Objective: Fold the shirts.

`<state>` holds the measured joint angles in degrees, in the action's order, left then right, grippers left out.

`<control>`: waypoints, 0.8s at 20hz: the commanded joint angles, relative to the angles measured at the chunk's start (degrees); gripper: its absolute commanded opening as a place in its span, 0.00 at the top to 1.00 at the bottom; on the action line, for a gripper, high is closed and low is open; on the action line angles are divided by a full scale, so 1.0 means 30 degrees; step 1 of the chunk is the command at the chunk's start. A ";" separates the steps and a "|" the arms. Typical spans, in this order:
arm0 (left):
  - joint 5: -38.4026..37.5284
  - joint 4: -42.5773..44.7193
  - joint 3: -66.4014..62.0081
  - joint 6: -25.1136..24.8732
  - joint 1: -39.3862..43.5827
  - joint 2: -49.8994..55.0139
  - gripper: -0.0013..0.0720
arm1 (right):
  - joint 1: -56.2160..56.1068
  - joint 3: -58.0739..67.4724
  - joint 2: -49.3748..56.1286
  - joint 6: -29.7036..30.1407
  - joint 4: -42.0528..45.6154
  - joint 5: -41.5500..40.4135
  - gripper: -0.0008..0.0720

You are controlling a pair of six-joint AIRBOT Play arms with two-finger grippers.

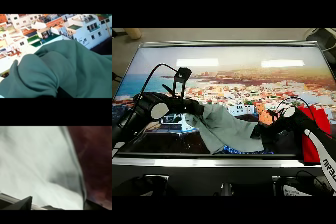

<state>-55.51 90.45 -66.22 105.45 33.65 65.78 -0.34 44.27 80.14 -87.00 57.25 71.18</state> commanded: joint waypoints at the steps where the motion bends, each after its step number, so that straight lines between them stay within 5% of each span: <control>1: 0.0007 0.0000 0.0015 0.0015 0.0007 -0.0211 0.94 | -0.0022 -0.0117 0.1100 0.0663 -0.2171 -0.1457 0.17; 3: 0.0015 0.0015 0.0007 0.0000 0.0000 -0.0306 0.94 | -0.0022 -0.0066 0.1144 0.1115 -0.3147 -0.1792 0.89; 4: -0.0029 0.0095 -0.0095 -0.0044 -0.0007 -0.0408 0.94 | -0.0015 0.0248 0.1078 0.1843 -0.3439 -0.1275 0.97; 8: -0.1078 0.1406 -0.3410 -0.2011 -0.0270 -0.1530 0.94 | 0.0022 0.4918 -0.1996 0.3096 -0.2004 0.1027 0.97; 12: -0.2200 0.2514 -1.0746 -0.3366 -0.0998 -0.3257 0.94 | 0.0022 1.3289 -0.8014 0.2841 0.0663 0.0007 0.96; 16: -0.1654 0.2506 -1.6575 -0.3286 -0.1231 -0.4765 0.94 | 0.0022 1.6531 -1.3777 -0.1654 0.4940 -0.3774 0.97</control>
<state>-60.93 97.23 -104.66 96.40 30.57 54.43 -0.32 86.08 50.09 -82.94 62.54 67.24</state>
